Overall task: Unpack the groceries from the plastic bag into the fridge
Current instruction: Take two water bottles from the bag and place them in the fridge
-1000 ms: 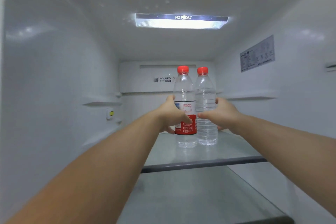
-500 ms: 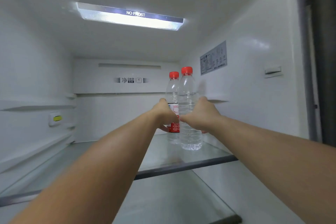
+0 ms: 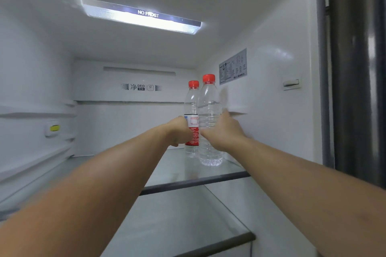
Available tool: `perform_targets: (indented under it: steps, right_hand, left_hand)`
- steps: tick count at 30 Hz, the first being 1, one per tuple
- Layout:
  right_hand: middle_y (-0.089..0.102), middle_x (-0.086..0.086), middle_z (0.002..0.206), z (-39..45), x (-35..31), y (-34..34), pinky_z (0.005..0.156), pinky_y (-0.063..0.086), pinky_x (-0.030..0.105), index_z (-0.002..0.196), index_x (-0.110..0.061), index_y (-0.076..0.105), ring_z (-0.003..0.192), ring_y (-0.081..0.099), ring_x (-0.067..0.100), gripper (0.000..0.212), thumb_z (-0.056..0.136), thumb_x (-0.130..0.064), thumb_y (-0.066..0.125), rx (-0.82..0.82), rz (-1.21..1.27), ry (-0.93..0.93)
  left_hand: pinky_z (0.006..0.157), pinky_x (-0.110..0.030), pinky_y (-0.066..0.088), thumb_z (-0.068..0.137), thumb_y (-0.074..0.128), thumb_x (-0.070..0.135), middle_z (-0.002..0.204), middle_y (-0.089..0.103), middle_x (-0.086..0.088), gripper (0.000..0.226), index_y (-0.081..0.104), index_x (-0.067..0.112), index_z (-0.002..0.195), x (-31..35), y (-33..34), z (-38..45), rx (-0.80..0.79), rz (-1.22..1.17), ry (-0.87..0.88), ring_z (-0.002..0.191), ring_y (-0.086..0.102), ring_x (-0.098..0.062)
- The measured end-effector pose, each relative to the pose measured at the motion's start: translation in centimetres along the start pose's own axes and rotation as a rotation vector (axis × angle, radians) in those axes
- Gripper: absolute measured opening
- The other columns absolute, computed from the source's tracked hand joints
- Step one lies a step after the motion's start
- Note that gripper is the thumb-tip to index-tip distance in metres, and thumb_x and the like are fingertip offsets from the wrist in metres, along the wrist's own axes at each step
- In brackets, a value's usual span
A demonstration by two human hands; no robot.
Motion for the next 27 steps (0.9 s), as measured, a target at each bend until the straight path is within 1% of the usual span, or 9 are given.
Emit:
perform_targets:
  steps: [1,3,6,8,10,12,17,23,27]
  right_hand:
    - [0.062,0.003,0.103,-0.6,0.0,-0.5,0.07,0.045,0.031,0.12,-0.014,0.043,0.082,0.058,0.016,0.048,0.084,-0.034,0.068,0.001,-0.003,-0.003]
    - [0.061,0.002,0.102,-1.9,-0.3,-1.6,0.072,0.048,0.033,0.123,-0.013,0.043,0.085,0.059,0.018,0.053,0.082,-0.035,0.069,0.017,-0.012,-0.006]
    - [0.05,-0.002,0.095,-4.7,-1.9,-3.0,0.062,0.042,0.028,0.133,-0.016,0.033,0.083,0.053,0.016,0.062,0.082,-0.027,0.067,0.01,-0.061,-0.076]
    - [0.052,0.001,0.103,-7.5,-3.2,-3.8,0.062,0.04,0.025,0.136,-0.017,0.033,0.085,0.052,0.016,0.063,0.082,-0.023,0.065,0.01,-0.142,-0.147]
    - [0.05,0.008,0.126,-10.5,-4.3,-4.4,0.077,0.044,0.029,0.138,-0.016,0.035,0.103,0.054,0.023,0.063,0.082,-0.023,0.064,0.005,-0.283,-0.201]
    - [0.048,0.011,0.133,-13.5,-5.3,-4.6,0.087,0.044,0.032,0.139,-0.016,0.036,0.114,0.052,0.026,0.063,0.083,-0.023,0.063,-0.025,-0.381,-0.228]
    - [0.046,0.006,0.14,-20.1,-5.5,-5.3,0.089,0.038,0.025,0.142,-0.017,0.036,0.122,0.048,0.022,0.064,0.086,-0.028,0.063,-0.096,-0.543,-0.208]
    - [0.036,-0.004,0.151,-28.5,-3.5,-5.8,0.109,0.036,0.034,0.146,-0.027,0.032,0.135,0.039,0.017,0.062,0.09,-0.04,0.055,-0.258,-0.768,-0.17]
    - [0.04,-0.003,0.148,-33.6,-1.9,-9.6,0.106,0.04,0.037,0.145,-0.028,0.033,0.132,0.042,0.019,0.06,0.091,-0.042,0.053,-0.253,-0.821,-0.135]
  left_hand:
    - [0.061,-0.028,0.048,0.091,0.05,0.006,0.076,0.049,-0.004,0.02,0.043,0.015,0.075,0.3,-0.6,-0.9,0.011,0.067,0.009,0.072,0.049,-0.021]
    - [0.053,-0.023,0.039,0.093,0.051,0.008,0.072,0.043,0.0,0.031,0.034,0.017,0.068,1.2,-2.0,-2.8,0.054,0.174,0.055,0.076,0.047,-0.023]
    - [0.067,-0.027,0.044,0.09,0.056,0.013,0.073,0.043,0.004,0.034,0.032,0.021,0.067,2.4,-3.5,-6.1,0.113,0.255,0.16,0.087,0.048,-0.023]
    - [0.079,-0.032,0.049,0.086,0.061,0.025,0.09,0.056,0.001,0.012,0.05,0.021,0.082,3.1,-4.0,-8.7,0.16,0.293,0.247,0.091,0.055,-0.024]
    - [0.081,-0.036,0.051,0.082,0.061,0.031,0.105,0.059,0.0,0.021,0.057,0.022,0.101,3.4,-3.8,-11.3,0.168,0.311,0.313,0.095,0.057,-0.024]
    - [0.082,-0.037,0.051,0.08,0.059,0.032,0.115,0.056,-0.001,0.032,0.056,0.022,0.11,3.8,-3.4,-13.6,0.154,0.339,0.383,0.1,0.055,-0.025]
    - [0.087,-0.041,0.043,0.085,0.06,0.036,0.136,0.043,-0.006,0.063,0.035,0.017,0.14,4.0,-0.1,-21.3,0.071,0.566,0.644,0.124,0.042,-0.028]
    - [0.096,-0.04,0.044,0.089,0.056,0.042,0.143,0.04,-0.002,0.062,0.036,0.021,0.143,1.6,2.8,-28.7,-0.033,0.449,0.669,0.13,0.038,-0.025]
    - [0.09,-0.034,0.041,0.087,0.056,0.041,0.136,0.045,0.0,0.056,0.042,0.025,0.139,2.4,4.9,-33.7,-0.101,0.389,0.688,0.125,0.042,-0.023]
Point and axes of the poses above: each hand's wrist, its own z-axis towards the middle knuckle, its own y-axis out of the palm, x = y × z, the point moved 10 cm from there along z, towards the middle knuckle
